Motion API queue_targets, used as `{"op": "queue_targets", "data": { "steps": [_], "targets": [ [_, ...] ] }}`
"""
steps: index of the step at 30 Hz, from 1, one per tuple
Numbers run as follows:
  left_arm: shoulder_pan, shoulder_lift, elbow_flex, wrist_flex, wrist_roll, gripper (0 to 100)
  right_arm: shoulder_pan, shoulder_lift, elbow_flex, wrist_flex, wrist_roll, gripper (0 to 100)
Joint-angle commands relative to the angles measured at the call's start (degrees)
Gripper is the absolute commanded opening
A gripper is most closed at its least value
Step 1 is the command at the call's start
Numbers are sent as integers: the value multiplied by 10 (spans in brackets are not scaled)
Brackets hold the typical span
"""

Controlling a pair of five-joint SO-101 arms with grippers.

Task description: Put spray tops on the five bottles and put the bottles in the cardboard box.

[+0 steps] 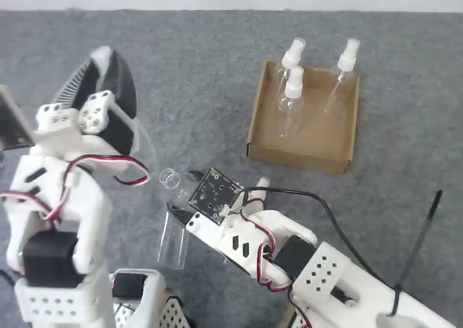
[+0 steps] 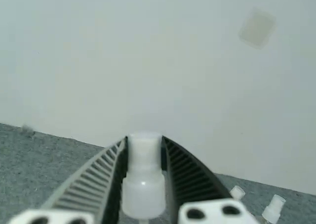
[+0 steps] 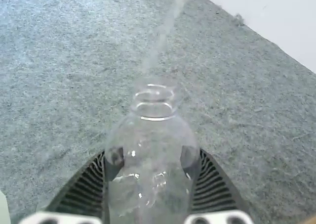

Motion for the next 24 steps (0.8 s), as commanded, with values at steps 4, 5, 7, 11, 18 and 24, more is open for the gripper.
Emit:
{"op": "queue_targets", "data": {
  "steps": [4,5,7,11,18,24],
  "targets": [
    [-4,1,-26,-18,-4,19,-4,2,-4,1,-9,6],
    [-4,1,-25,-18,-4,19,-4,2,-4,1,-9,6],
    [-4,1,-16,-19,-4,19,-4,2,-4,1,-9,6],
    [-3,-2,13,-54,-3,19,-4,2,-4,1,-9,6],
    [38,-3,35,-52,-3,19,-4,2,-4,1,-9,6],
    [51,-3,37,-18,-4,19,-3,2,-4,1,-9,6]
  ]
}}
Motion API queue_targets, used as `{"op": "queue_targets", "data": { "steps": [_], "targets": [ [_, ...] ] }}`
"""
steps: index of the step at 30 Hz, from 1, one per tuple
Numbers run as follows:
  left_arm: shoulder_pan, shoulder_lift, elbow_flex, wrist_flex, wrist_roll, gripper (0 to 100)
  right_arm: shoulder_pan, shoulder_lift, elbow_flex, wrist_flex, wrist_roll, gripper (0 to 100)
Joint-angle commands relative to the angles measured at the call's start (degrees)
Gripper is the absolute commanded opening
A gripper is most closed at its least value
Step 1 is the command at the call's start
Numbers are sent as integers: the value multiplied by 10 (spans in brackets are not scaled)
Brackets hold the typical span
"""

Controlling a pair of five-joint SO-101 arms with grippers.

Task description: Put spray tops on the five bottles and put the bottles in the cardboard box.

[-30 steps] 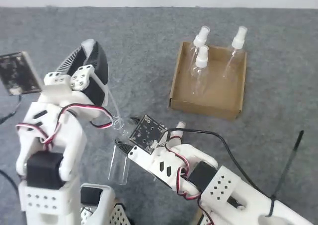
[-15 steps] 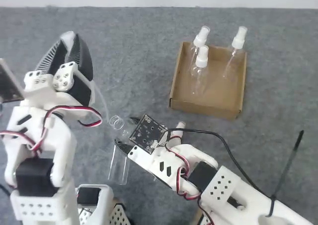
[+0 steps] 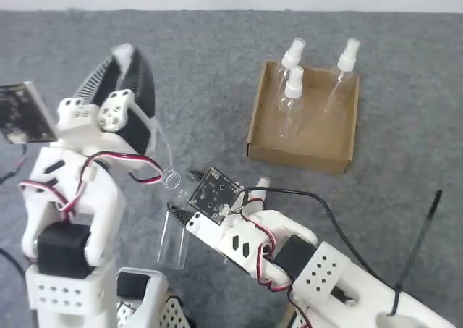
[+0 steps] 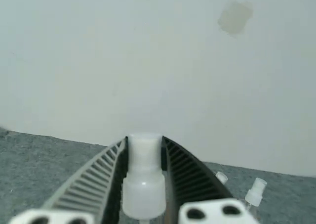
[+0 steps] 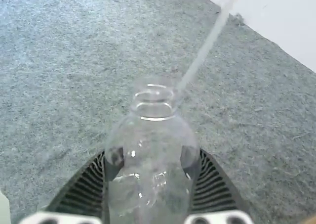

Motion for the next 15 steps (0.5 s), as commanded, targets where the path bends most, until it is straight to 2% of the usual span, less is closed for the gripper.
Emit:
{"op": "queue_targets", "data": {
  "steps": [1,8,11,15],
  "targets": [
    [0,-4,-2,19,-4,19,-3,2,-4,2,-7,6],
    [1,-4,-2,130,-9,19,-1,-7,-4,42,-4,6],
    [5,-4,-2,138,-39,19,0,-36,-4,43,-6,6],
    [5,-4,17,135,-44,19,18,-85,-4,40,-13,6]
  ]
}}
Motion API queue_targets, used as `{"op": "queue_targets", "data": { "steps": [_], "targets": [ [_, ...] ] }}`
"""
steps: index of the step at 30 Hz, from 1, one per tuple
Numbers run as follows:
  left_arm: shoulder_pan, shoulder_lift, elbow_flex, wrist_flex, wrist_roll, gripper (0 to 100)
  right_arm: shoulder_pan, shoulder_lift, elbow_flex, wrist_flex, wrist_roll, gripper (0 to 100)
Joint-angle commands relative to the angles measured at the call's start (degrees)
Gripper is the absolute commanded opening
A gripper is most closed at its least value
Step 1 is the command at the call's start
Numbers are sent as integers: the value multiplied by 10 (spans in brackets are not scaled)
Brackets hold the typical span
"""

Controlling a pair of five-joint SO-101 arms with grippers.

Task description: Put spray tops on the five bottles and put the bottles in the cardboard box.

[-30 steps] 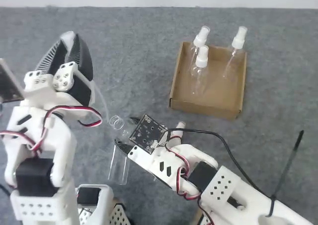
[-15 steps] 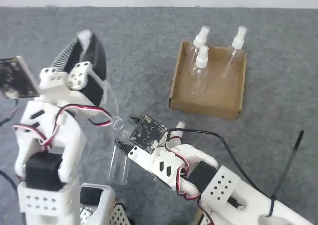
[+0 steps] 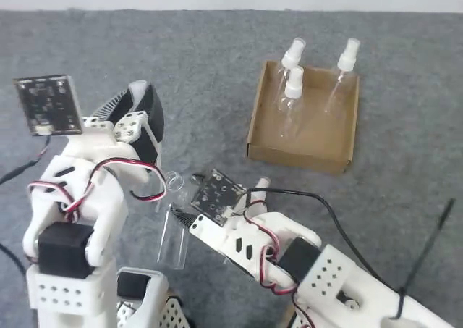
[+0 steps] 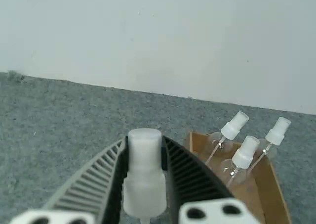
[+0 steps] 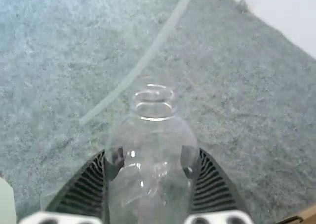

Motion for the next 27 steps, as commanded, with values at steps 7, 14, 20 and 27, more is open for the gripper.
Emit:
{"op": "queue_targets", "data": {
  "steps": [7,14,20,27],
  "targets": [
    [-4,-4,-42,-59,-10,19,24,-82,53,-55,-53,6],
    [25,1,-114,-92,25,19,21,-82,53,-53,-56,6],
    [59,1,-74,-136,28,19,7,-82,54,-53,-55,6],
    [61,-1,-41,-136,28,19,7,-82,54,-53,-55,6]
  ]
}}
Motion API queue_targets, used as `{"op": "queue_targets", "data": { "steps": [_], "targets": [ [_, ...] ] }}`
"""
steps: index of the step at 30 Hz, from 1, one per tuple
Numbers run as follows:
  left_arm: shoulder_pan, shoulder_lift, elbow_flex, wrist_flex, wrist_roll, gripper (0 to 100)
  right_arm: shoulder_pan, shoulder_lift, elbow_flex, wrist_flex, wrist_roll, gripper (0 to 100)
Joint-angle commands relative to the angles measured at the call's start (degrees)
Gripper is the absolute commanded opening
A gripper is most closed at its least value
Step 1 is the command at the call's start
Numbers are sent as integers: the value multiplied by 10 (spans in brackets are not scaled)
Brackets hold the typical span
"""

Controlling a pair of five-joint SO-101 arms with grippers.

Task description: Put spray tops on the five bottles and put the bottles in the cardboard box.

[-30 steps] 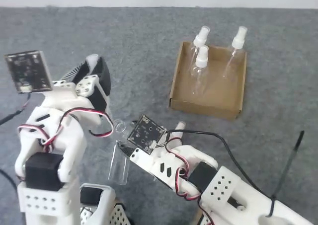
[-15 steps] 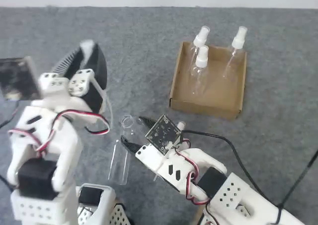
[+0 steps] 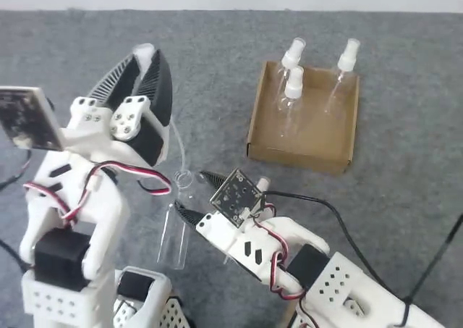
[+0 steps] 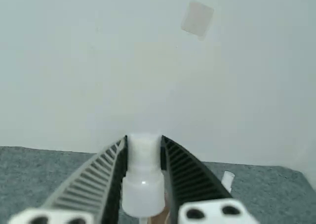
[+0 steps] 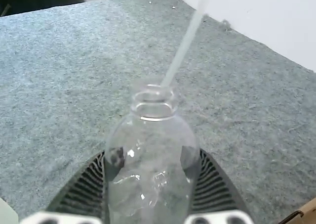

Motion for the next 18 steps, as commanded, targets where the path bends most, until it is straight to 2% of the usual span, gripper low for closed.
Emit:
{"op": "queue_targets", "data": {
  "steps": [1,5,9,12,18],
  "targets": [
    [0,-4,6,-4,4,19,-5,-22,-6,-17,-7,6],
    [1,-4,9,38,4,19,-3,-22,-6,-22,-7,6],
    [1,-4,10,114,2,19,-1,-26,-6,-22,-8,6],
    [3,-2,12,158,-42,19,18,-28,-10,-24,-9,6],
    [4,-4,65,161,-66,19,46,-28,-8,-51,-21,6]
  ]
}}
